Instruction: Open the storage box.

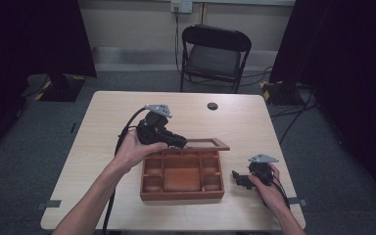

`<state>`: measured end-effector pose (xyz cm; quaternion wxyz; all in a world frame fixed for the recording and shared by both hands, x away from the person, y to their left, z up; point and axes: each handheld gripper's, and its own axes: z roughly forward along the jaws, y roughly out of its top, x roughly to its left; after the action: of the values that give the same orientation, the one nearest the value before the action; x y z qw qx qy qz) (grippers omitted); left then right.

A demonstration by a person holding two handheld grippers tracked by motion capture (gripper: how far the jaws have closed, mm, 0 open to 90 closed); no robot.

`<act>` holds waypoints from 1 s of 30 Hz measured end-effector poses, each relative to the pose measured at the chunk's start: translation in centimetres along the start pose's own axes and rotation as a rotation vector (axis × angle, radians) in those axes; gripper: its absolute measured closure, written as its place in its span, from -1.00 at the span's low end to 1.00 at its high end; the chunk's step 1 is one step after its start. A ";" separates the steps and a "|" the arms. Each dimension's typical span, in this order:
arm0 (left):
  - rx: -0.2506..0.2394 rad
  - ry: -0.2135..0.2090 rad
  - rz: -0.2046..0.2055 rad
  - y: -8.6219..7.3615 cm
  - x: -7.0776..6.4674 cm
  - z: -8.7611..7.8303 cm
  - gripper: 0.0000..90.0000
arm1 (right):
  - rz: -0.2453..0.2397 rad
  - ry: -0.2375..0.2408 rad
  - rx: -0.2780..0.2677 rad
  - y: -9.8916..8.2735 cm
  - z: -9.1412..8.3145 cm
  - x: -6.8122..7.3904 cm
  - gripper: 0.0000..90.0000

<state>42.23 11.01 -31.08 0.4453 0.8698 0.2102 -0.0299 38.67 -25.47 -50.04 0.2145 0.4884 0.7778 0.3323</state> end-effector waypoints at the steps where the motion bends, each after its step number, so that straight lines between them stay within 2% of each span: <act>1: -0.002 0.000 -0.004 0.0 0.0 0.0 0.82 | 0.001 0.000 0.001 0.0 0.0 0.0 -0.82; 16: -0.004 0.012 -0.002 0.8 0.5 -0.3 0.83 | 0.000 0.001 0.000 0.0 0.0 0.0 -0.82; 19: -0.004 0.004 0.001 0.9 0.7 -0.4 0.83 | 0.000 0.001 0.000 0.0 0.0 0.0 -0.82; 30: -0.011 0.008 -0.017 1.2 0.9 -0.5 0.83 | 0.001 0.001 0.001 0.0 0.0 0.0 -0.82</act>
<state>43.46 11.12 -30.12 0.4489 0.8657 0.2197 -0.0290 38.67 -25.47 -50.04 0.2137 0.4886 0.7778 0.3325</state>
